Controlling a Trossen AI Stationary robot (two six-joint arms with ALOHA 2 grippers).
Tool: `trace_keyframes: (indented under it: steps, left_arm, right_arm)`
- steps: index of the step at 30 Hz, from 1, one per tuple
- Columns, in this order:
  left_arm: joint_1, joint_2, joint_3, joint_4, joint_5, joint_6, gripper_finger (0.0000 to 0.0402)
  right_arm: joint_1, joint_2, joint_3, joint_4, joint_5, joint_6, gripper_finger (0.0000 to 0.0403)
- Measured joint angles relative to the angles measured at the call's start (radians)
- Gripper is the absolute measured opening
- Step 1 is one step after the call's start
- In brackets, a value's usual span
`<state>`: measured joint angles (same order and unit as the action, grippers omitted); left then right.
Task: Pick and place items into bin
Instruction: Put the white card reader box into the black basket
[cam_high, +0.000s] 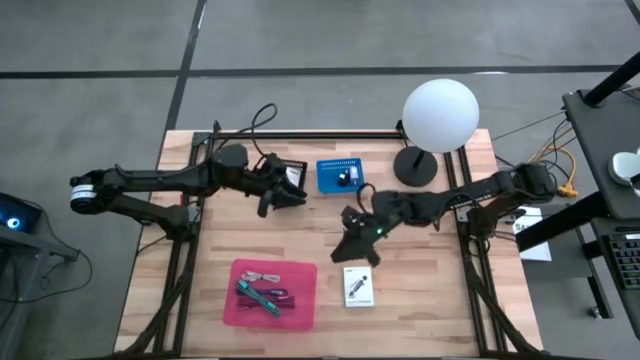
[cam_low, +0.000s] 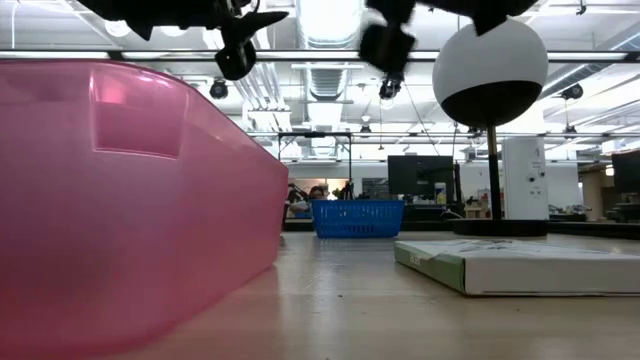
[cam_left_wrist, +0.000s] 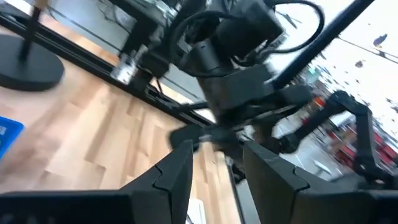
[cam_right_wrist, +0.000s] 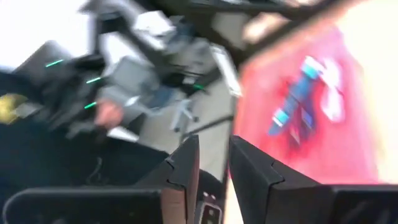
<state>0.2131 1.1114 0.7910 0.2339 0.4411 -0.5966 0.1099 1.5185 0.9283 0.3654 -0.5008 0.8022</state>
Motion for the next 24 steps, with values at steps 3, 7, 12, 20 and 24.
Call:
trace_keyframes:
  steps: [3,7,12,20,24]
  left_arm:
    - [0.0,0.0,-0.003,-0.016,0.042,0.001,0.0125]
    - [0.001,0.0,-0.011,-0.032,0.069,0.002,0.0125]
    - [0.003,0.0,-0.011,-0.062,0.072,0.01,0.0125]
    - [0.003,0.0,-0.011,-0.062,0.077,0.011,0.0125]
    - [0.003,0.0,-0.011,-0.062,0.077,0.011,0.0125]
  right_arm:
    - [0.037,0.0,0.0,-0.138,0.122,0.139,0.0072]
    - [0.085,0.0,0.0,-0.282,0.262,0.389,0.0073]
    - [0.175,0.001,0.0,-0.48,0.466,0.779,0.0071]
    - [0.348,0.002,0.022,-0.561,0.841,0.897,0.0072]
    - [0.415,0.001,0.091,-0.532,1.058,0.713,0.0072]
